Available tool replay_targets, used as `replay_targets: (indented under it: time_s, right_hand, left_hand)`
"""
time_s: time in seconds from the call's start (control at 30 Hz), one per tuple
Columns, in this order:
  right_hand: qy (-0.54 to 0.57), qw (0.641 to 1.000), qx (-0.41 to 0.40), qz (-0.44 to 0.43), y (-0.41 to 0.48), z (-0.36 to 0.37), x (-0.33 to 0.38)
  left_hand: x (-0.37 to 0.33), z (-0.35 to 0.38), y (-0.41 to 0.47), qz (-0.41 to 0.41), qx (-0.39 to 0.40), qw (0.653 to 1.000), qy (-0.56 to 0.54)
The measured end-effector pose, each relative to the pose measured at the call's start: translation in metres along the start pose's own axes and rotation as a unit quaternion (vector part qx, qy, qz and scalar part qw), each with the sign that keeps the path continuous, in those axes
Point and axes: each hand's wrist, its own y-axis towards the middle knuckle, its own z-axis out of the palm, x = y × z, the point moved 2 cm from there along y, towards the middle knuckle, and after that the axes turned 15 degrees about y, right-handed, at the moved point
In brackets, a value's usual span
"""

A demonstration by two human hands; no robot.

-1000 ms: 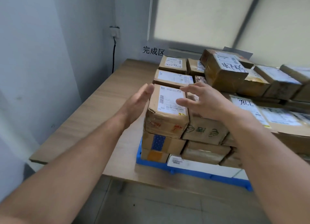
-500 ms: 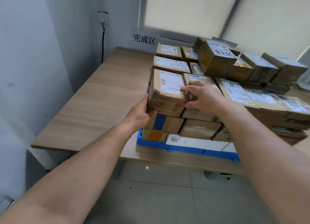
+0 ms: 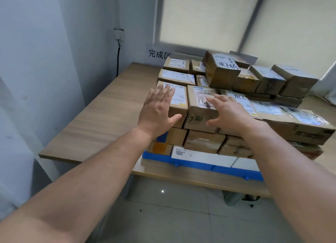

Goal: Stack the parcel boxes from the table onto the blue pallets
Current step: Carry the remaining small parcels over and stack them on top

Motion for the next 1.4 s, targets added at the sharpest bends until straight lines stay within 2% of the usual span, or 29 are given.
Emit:
replay_targets:
  time_s: [0.1,0.2,0.4,0.5,0.6,0.67,0.73,0.8,0.9,1.0,1.07,1.2,1.4]
  right_hand:
    - [-0.006,1.0,0.014,-0.005,-0.001,-0.001,-0.018]
    - [0.0,1.0,0.011,-0.028,-0.001,-0.002,-0.027]
    - [-0.017,0.997,0.008,-0.079,0.004,-0.004,-0.036]
    - [0.01,0.996,0.016,-0.085,0.0,-0.009,-0.045]
    - [0.035,0.991,-0.06,-0.118,-0.014,-0.018,-0.06]
    - [0.039,0.966,-0.158,-0.199,-0.029,-0.017,-0.069]
    - [0.054,0.941,-0.202,-0.266,-0.044,-0.007,-0.078]
    - [0.061,0.949,-0.153,-0.271,-0.053,0.01,-0.088]
    - [0.064,0.972,-0.045,-0.22,-0.059,0.038,-0.107]
    - [0.031,0.987,0.045,-0.152,-0.059,0.061,-0.126]
    - [0.025,0.989,0.085,-0.116,-0.057,0.075,-0.136]
    - [0.081,0.983,0.144,-0.075,-0.049,0.098,-0.138]
    - [0.031,0.991,0.105,-0.071,-0.031,0.112,-0.128]
  left_hand:
    - [-0.028,0.004,0.014,0.04,0.041,0.998,0.016]
    - [-0.043,0.011,0.021,0.039,0.08,0.996,0.014]
    - [-0.05,0.015,0.024,-0.002,0.061,0.998,0.015]
    - [-0.055,0.013,0.023,-0.009,0.066,0.998,0.02]
    - [-0.066,0.011,0.013,-0.023,-0.012,0.999,0.031]
    - [-0.08,0.011,-0.001,-0.047,-0.093,0.994,0.02]
    - [-0.099,0.017,-0.018,-0.055,-0.119,0.991,-0.004]
    - [-0.116,0.032,-0.035,-0.043,-0.085,0.995,-0.029]
    - [-0.134,0.058,-0.053,-0.065,0.056,0.996,-0.036]
    - [-0.139,0.075,-0.058,-0.138,0.202,0.97,-0.013]
    - [-0.138,0.082,-0.057,-0.16,0.247,0.956,-0.007]
    - [-0.133,0.088,-0.05,-0.158,0.226,0.961,0.002]
    - [-0.124,0.094,-0.049,-0.11,0.181,0.977,0.016]
